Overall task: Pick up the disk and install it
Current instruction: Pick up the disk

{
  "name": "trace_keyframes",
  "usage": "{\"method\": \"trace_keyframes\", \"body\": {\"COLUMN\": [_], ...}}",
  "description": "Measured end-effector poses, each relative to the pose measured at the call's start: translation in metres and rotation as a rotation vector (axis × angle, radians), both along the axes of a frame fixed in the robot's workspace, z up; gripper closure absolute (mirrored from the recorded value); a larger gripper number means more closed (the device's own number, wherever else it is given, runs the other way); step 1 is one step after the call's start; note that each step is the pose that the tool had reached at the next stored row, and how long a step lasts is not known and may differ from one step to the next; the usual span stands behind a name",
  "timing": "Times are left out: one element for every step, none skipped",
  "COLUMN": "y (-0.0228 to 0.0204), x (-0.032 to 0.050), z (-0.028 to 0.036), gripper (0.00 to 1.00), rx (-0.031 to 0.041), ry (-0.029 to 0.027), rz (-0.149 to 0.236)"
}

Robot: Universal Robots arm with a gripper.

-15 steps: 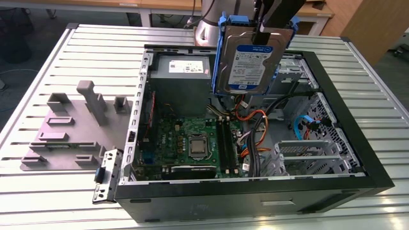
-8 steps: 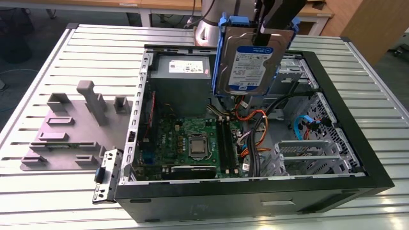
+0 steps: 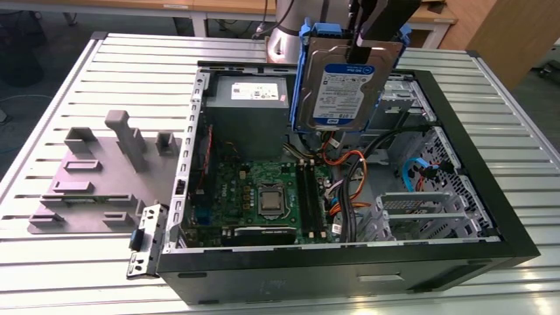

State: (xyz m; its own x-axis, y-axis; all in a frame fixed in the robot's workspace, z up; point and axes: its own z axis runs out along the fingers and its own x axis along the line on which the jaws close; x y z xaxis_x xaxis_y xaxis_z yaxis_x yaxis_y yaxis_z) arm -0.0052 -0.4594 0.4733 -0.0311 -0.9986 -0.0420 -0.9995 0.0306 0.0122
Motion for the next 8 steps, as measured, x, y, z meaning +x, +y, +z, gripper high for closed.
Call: {"method": "trace_keyframes", "body": {"y": [0.0,-0.0003,-0.0006,-0.0007,-0.0008,-0.0011,-0.0013,-0.0015], "x": [0.0,0.0,0.0,0.0,0.0,0.0,0.0,0.0], "z": [0.0,0.0,0.0,0.0,0.0,0.0,0.0,0.0], "gripper": [0.65,0.65,0.65,0.65,0.65,0.65,0.65,0.65], "rx": [0.0,0.0,0.0,0.0,0.0,0.0,0.0,0.0], "ry": [0.0,0.0,0.0,0.0,0.0,0.0,0.0,0.0], "rz": [0.0,0.0,0.0,0.0,0.0,0.0,0.0,0.0]}}
